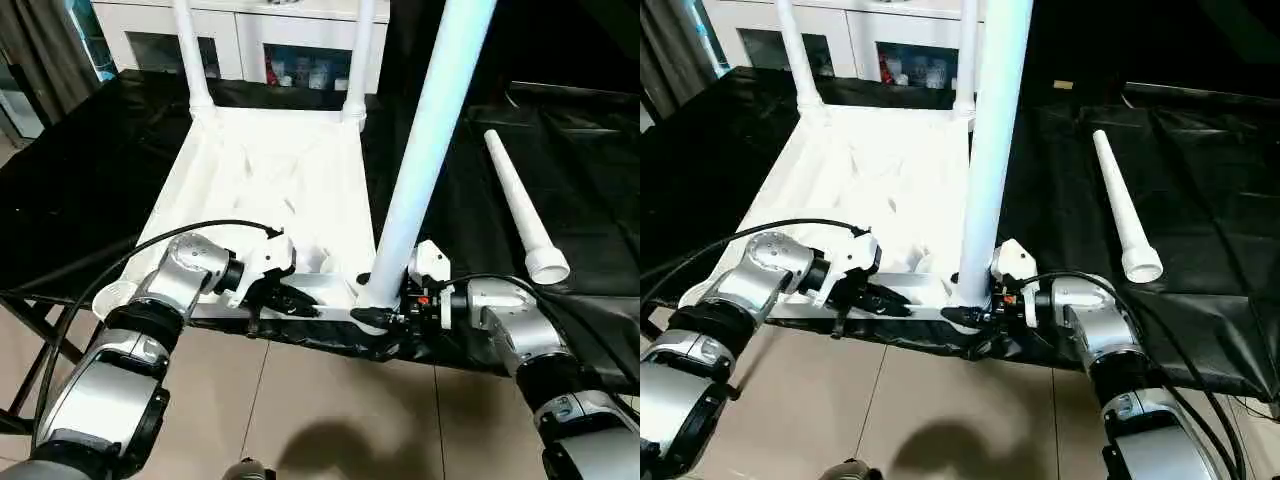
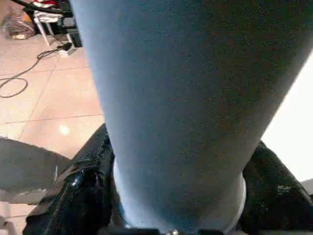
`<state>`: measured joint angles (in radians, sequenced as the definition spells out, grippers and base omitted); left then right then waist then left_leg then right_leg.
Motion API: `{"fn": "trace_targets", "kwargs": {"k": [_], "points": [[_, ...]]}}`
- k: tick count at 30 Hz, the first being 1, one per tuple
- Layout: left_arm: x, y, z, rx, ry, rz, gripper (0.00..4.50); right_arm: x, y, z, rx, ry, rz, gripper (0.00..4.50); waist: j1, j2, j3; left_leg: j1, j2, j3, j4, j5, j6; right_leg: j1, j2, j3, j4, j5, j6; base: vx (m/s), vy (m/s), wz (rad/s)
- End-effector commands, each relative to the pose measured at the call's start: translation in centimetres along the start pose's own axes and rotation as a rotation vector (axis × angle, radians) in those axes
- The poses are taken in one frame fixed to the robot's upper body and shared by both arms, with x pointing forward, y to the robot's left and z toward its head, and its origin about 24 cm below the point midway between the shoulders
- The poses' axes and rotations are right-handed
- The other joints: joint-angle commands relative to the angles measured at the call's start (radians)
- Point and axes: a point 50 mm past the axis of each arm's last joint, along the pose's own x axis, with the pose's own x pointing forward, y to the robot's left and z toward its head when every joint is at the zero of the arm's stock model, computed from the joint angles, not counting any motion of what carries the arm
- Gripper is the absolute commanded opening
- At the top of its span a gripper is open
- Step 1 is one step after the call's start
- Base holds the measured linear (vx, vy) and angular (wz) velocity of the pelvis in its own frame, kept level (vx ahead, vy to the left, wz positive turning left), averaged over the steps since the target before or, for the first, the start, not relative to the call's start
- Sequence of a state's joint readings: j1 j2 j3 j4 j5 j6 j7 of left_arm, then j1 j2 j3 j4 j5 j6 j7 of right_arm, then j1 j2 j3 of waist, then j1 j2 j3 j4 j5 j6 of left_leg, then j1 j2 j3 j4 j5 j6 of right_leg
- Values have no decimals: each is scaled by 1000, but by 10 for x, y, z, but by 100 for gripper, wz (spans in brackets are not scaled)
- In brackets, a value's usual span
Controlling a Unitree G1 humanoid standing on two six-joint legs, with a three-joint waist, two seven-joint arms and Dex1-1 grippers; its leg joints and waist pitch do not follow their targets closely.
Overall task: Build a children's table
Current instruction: Rotate leg to tighten
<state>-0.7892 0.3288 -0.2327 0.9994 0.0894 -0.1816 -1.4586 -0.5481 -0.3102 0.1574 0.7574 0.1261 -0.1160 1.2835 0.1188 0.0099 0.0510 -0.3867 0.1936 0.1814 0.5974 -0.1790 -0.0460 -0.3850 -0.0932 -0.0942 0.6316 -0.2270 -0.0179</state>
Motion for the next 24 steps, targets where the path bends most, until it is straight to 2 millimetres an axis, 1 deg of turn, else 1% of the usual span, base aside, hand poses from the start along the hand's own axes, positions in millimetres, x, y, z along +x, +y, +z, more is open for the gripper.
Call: {"fn": "trace_targets", "kwargs": {"k": [1,3,5,6,7,8,9,10,11,12,13,14,15,16,18,19,20,21,22,23,24], "points": [[5,0,4,16,7,-28,0,7,6,4,-9,-16,74,274,0,-3,-73,20,54,-13,-61,-97,123,49,-75,53,-55,93,-303,0,0,0],[6,1,4,9,0,-22,0,7,7,3,6,-31,63,273,0,-3,-71,20,54,-13,-62,-104,119,49,-75,53,-56,82,-302,0,0,0],[11,6,5,-11,-4,70,0,10,2,1,47,-68,-62,272,2,-3,-71,22,55,-13,-63,-108,111,47,-76,54,-57,71,-300,0,0,0],[12,8,6,-16,0,98,0,11,-1,0,59,-73,-103,272,1,-3,-69,23,56,-14,-67,-126,100,44,-75,54,-60,45,-296,0,0,0],[14,11,7,-29,5,141,0,13,-5,-1,73,-70,-181,272,0,-4,-68,24,57,-14,-69,-137,89,44,-77,55,-63,23,-292,0,0,0],[16,13,7,-39,8,171,0,14,-7,-2,82,-66,-236,272,-3,-5,-66,25,55,-15,-71,-152,69,45,-78,55,-67,-22,-282,0,0,0],[19,16,9,-57,-2,224,0,17,-11,-4,99,-72,-327,272,-6,-5,-65,25,54,-15,-74,-166,53,46,-80,56,-73,-66,-271,0,0,0],[20,16,10,-60,-5,230,0,18,-12,-4,103,-73,-345,272,-8,-5,-64,25,53,-15,-74,-171,44,45,-81,57,-75,-83,-268,0,0,0],[29,20,15,-80,-23,296,0,25,-18,-7,135,-76,-501,272,-14,-7,-62,23,52,-16,-77,-179,31,46,-81,58,-77,-110,-260,0,0,0],[34,22,18,-85,-28,324,0,29,-19,-8,147,-77,-559,272,-21,-4,-61,25,52,-18,-81,-192,14,43,-80,58,-80,-128,-254,0,0,0],[36,22,19,-88,-30,334,0,31,-19,-8,153,-79,-585,272,-24,-5,-61,25,52,-18,-82,-197,8,43,-80,59,-82,-137,-251,0,0,0],[42,23,22,-95,-36,372,0,37,-20,-9,176,-68,-658,272,-29,-5,-60,25,49,-18,-81,-207,6,43,-80,60,-86,-151,-246,0,0,0],[42,23,22,-95,-37,374,0,37,-20,-10,177,-67,-660,272,-32,-6,-60,23,48,-17,-81,-201,5,44,-79,60,-85,-149,-242,0,0,0],[46,25,24,-105,-46,402,0,41,-21,-11,201,-55,-709,272,-33,-5,-61,23,46,-18,-80,-191,9,45,-78,60,-85,-141,-238,0,0,0],[57,26,31,-132,-80,452,0,52,-22,-10,234,-57,-799,272,-33,-5,-62,25,45,-15,-78,-179,19,43,-77,62,-86,-114,-240,0,0,0],[61,26,32,-136,-86,455,0,56,-21,-8,231,-64,-815,272,-33,-4,-63,24,46,-15,-78,-165,22,43,-76,62,-83,-91,-242,0,0,0],[64,25,34,-137,-88,456,0,60,-21,-5,218,-79,-822,272,-31,-8,-65,23,44,-14,-75,-154,29,45,-77,61,-80,-70,-242,0,0,0],[65,25,34,-135,-88,457,0,61,-21,-3,209,-91,-824,306,-31,-6,-65,21,44,-14,-75,-146,39,46,-75,60,-80,-57,-242,0,0,0],[66,25,34,-134,-89,456,0,61,-21,-3,209,-94,-824,327,-30,-6,-65,21,43,-14,-74,-144,43,47,-75,60,-80,-49,-242,0,0,0],[66,24,34,-130,-90,450,0,61,-21,-1,209,-111,-822,341,-31,-4,-65,20,44,-14,-74,-140,52,47,-74,60,-78,-31,-242,0,0,0],[64,23,33,-113,-89,443,0,59,-23,2,197,-127,-808,343,-31,-4,-65,20,44,-14,-74,-140,55,47,-74,59,-78,-26,-243,0,0,0]]}}
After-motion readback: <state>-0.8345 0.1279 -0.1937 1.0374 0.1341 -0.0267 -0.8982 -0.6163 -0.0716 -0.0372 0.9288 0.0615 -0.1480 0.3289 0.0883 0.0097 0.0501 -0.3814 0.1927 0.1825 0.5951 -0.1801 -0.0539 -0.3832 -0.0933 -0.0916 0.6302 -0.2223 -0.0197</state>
